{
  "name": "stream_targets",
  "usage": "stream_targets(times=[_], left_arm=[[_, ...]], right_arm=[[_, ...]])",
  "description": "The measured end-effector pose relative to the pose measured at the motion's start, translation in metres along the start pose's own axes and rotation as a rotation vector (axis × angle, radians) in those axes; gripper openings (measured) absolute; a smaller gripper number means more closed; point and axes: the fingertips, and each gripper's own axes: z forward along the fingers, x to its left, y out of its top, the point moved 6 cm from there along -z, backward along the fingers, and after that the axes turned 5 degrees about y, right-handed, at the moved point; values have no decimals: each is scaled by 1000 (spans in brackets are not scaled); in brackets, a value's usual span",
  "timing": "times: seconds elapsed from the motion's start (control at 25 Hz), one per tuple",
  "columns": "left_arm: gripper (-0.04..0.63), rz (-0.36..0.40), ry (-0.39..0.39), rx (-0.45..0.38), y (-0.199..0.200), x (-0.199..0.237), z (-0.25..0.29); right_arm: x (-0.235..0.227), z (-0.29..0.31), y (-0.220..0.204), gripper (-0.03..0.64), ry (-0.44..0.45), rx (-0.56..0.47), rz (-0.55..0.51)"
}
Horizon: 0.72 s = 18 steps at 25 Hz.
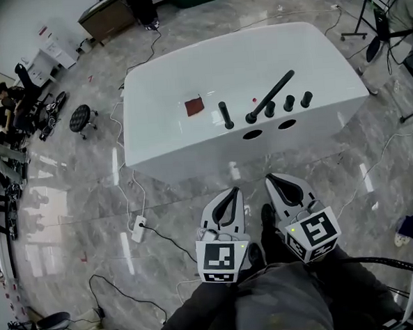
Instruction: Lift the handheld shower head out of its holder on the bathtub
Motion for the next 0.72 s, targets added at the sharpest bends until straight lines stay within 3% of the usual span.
stream_targets(times=[0.36, 0.72], left_arm=[[3, -2, -14, 68, 3, 3, 77], [3, 1, 49, 61, 36, 13, 134]], right_arm=[[-67, 38, -8, 3, 5, 46, 65], [-113, 79, 19, 3, 95, 45, 43]])
